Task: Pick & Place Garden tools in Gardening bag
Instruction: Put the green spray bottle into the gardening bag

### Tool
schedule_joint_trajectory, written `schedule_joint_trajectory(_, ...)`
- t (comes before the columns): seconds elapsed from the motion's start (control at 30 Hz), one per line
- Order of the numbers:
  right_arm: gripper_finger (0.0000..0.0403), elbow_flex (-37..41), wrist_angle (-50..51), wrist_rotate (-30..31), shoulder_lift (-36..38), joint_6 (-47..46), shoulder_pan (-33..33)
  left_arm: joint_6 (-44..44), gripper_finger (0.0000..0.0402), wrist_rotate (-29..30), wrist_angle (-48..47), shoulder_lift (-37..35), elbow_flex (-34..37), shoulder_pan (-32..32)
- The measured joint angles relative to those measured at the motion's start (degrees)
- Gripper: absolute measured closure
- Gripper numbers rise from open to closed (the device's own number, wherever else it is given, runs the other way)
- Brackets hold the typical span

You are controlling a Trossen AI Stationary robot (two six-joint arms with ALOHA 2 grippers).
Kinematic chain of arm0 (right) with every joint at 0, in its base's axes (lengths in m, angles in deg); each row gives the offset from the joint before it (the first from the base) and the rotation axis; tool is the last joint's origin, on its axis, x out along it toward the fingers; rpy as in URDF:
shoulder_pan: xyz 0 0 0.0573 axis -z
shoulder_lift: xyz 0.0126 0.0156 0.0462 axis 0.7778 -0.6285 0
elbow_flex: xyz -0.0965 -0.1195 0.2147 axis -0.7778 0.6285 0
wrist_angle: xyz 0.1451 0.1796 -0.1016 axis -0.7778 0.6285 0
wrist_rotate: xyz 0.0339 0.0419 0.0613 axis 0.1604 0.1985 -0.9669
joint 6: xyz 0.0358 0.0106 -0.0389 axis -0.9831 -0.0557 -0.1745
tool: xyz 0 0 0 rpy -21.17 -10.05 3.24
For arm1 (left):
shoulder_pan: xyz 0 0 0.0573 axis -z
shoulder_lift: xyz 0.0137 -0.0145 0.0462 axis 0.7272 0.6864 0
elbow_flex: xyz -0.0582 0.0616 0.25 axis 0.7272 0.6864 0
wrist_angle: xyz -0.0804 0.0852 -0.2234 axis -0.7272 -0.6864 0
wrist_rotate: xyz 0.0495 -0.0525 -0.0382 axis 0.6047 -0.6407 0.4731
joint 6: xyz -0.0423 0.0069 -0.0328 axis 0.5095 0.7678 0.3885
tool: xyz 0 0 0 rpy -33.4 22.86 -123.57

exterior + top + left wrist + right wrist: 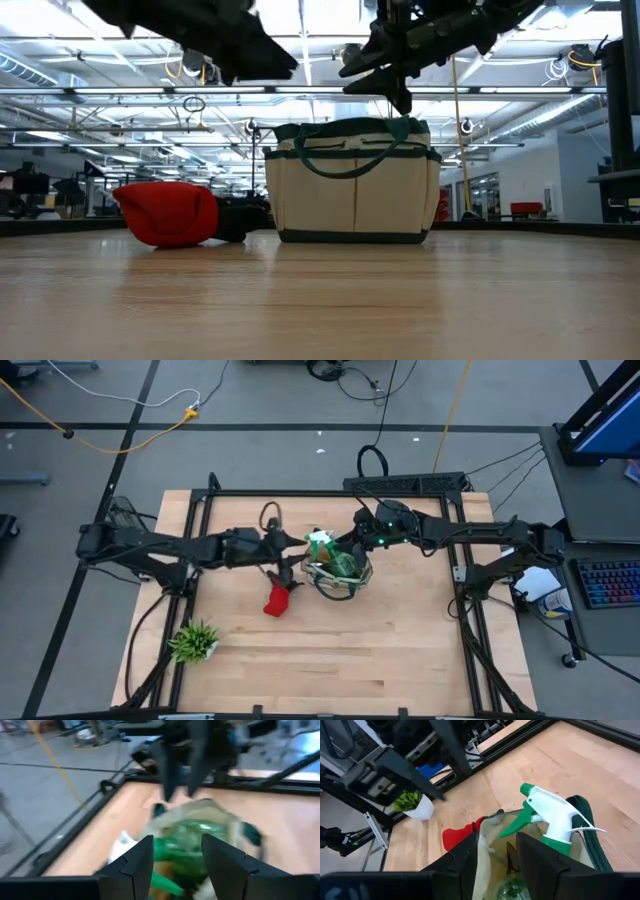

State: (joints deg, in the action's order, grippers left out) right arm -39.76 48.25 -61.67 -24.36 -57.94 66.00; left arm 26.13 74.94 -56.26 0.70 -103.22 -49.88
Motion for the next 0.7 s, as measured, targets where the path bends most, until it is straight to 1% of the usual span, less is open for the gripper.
schedule_joint_trajectory(0.13,0.0275,1.25,-0.01,-0.05,0.00,-1.77,0.00,-4.75,0.0229,1.14,-0.68,4.02,-2.87,-2.76)
schedule_joint_trajectory(0.23,0.0275,2.19,0.00,-0.04,0.01,-1.94,0.00,-8.10,0.0229,-0.44,-1.87,6.17,-4.95,-4.76)
schedule_joint_trajectory(0.4,0.0275,2.75,-0.14,0.29,0.00,-1.51,0.00,-8.24,0.0229,-3.24,-7.21,8.71,-8.13,-7.55)
schedule_joint_trajectory(0.57,0.0275,2.75,-0.19,2.89,0.63,1.87,-0.02,-8.22,0.0229,-6.01,-14.10,10.08,-10.45,-10.30)
schedule_joint_trajectory(0.7,0.0275,2.75,0.95,2.94,0.57,2.54,-0.02,-8.13,0.0229,-6.37,-17.73,10.20,-10.64,-11.99)
